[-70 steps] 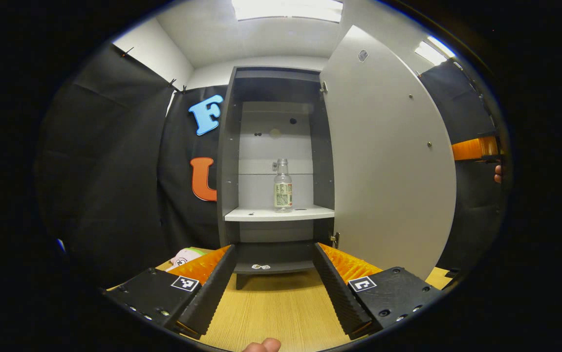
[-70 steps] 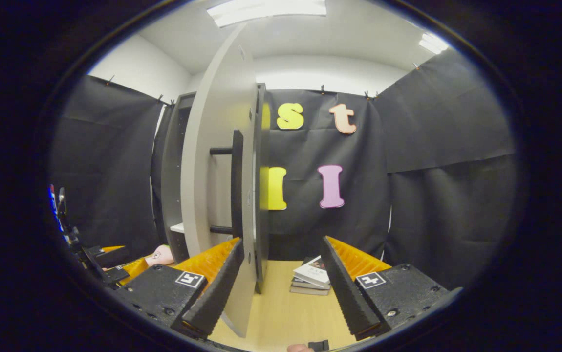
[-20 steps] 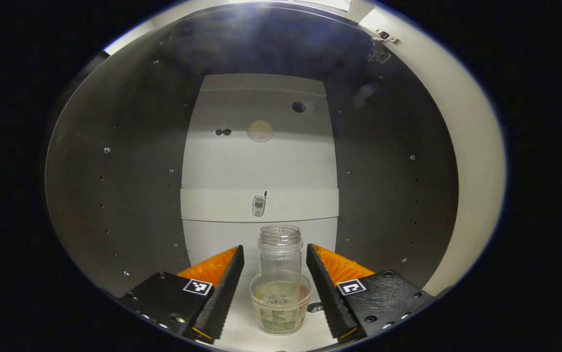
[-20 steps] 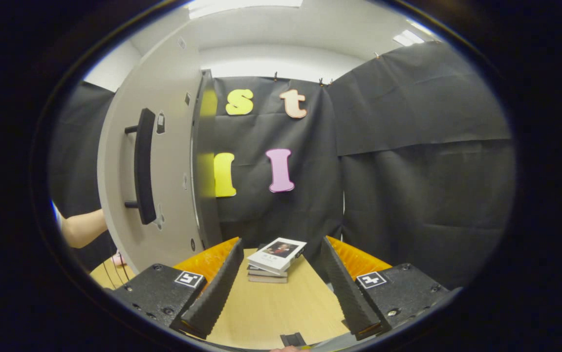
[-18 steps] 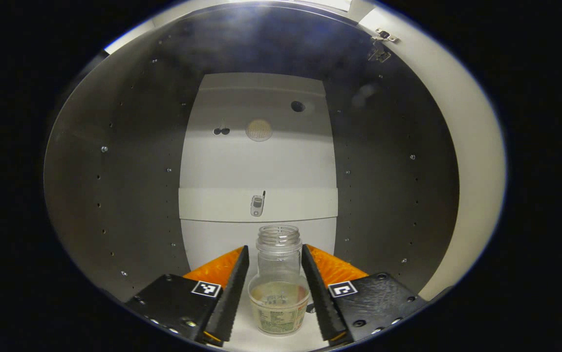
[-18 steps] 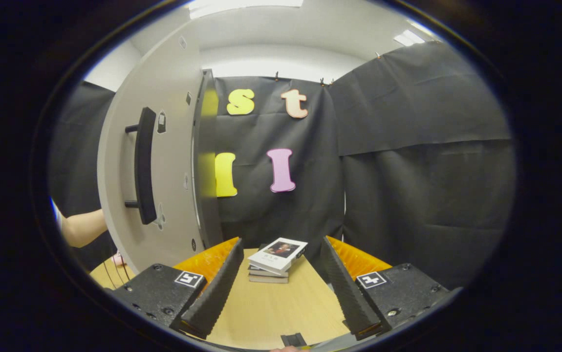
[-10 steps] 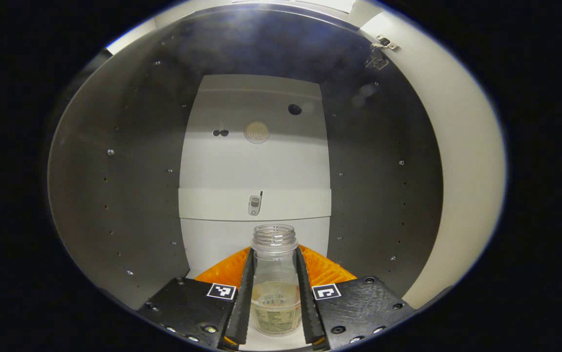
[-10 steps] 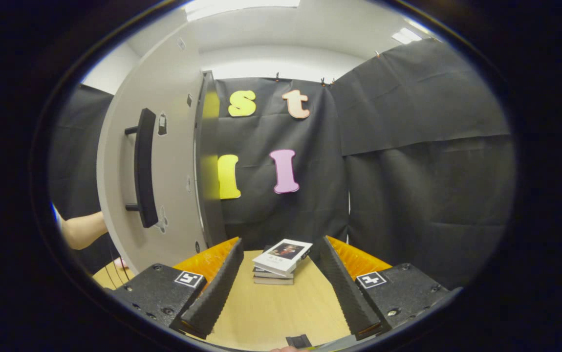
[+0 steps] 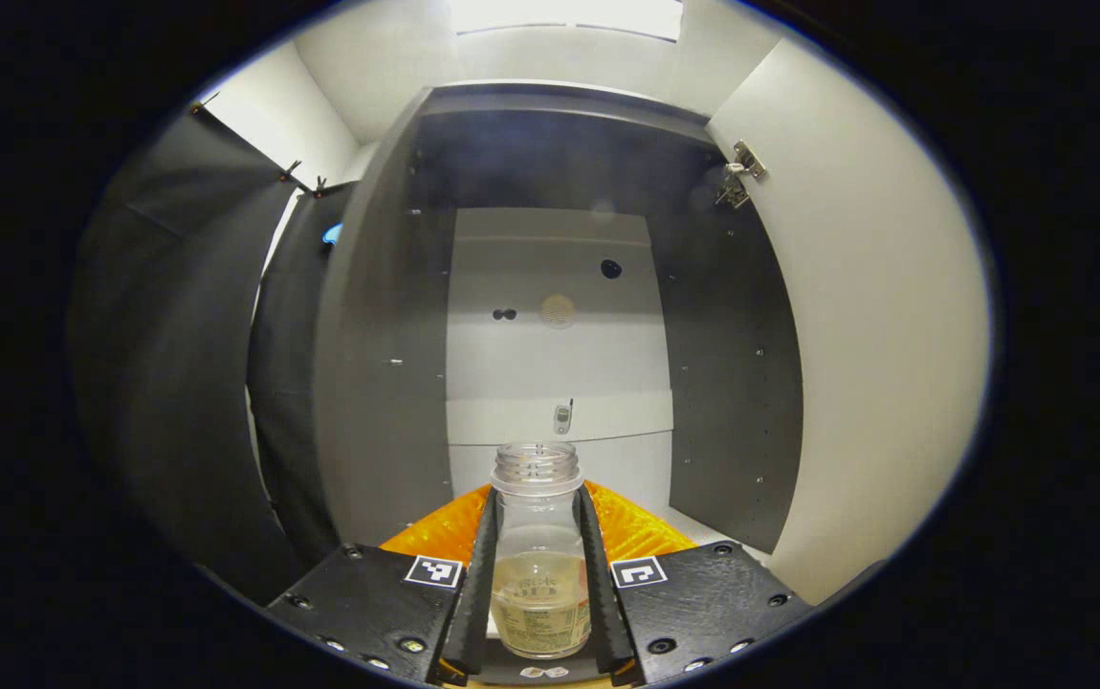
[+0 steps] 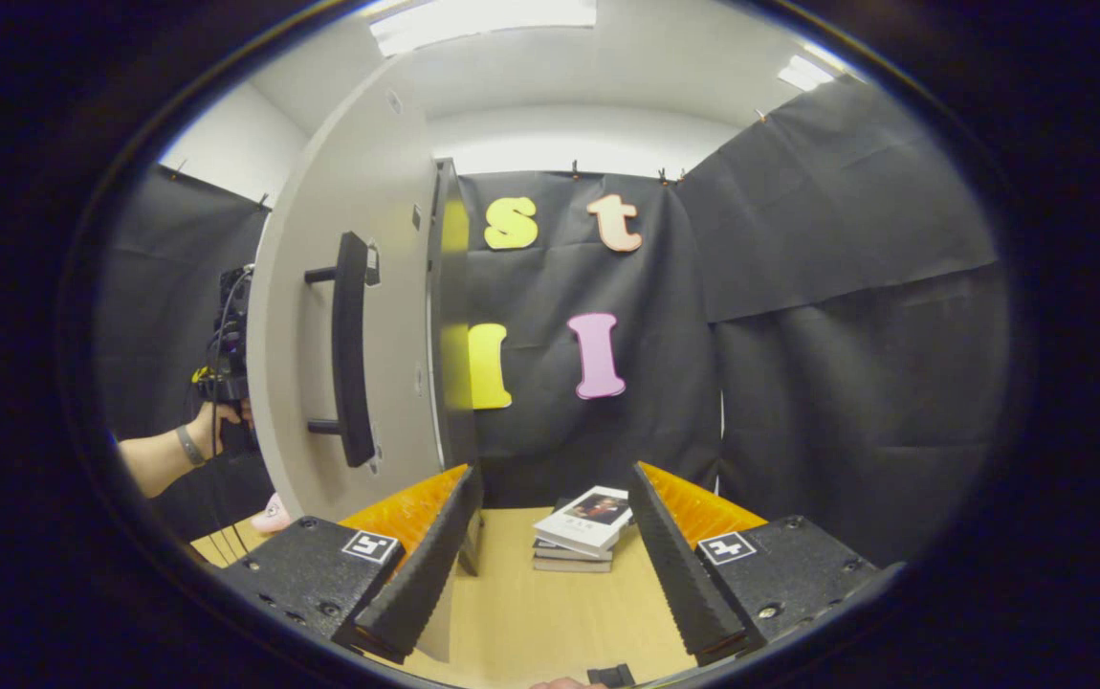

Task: Open the cabinet door with the right hand, grasp the bottle in the cabinet with the left hand and place it on the coaster, then close the cabinet door with the right hand.

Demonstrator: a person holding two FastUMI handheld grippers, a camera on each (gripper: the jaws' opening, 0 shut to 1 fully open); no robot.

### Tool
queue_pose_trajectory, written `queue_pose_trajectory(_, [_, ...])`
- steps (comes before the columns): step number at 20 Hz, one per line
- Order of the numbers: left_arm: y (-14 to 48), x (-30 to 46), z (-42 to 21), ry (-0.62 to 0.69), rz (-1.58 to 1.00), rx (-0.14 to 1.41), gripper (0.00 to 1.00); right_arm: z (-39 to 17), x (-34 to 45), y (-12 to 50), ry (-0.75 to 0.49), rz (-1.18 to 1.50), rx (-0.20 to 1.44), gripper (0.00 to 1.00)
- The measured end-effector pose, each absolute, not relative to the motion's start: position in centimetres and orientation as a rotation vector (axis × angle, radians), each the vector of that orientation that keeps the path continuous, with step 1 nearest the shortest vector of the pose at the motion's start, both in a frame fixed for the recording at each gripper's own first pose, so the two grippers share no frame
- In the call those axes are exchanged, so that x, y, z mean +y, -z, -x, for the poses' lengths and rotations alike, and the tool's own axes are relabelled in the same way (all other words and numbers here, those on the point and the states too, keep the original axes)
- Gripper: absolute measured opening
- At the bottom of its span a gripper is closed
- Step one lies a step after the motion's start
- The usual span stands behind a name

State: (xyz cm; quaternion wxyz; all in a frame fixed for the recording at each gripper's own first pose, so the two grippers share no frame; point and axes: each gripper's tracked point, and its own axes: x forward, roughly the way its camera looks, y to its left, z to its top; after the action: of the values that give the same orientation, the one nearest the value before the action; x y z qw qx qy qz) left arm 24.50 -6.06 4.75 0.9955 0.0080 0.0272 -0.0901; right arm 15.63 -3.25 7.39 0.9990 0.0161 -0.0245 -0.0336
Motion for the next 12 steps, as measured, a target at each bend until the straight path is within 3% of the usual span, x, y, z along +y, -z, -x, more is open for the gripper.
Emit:
queue_pose_trajectory(5, [0.1, 2.3, -16.3, -0.056, -0.061, 0.075, 0.42, -15.0, -4.2, -7.7, 0.128, 0.067, -0.071, 1.00])
queue_pose_trajectory(12, [8.7, 9.6, -7.1, -0.289, -0.108, 0.129, 0.42, -14.8, -2.0, -9.1, 0.060, -0.008, -0.080, 0.99])
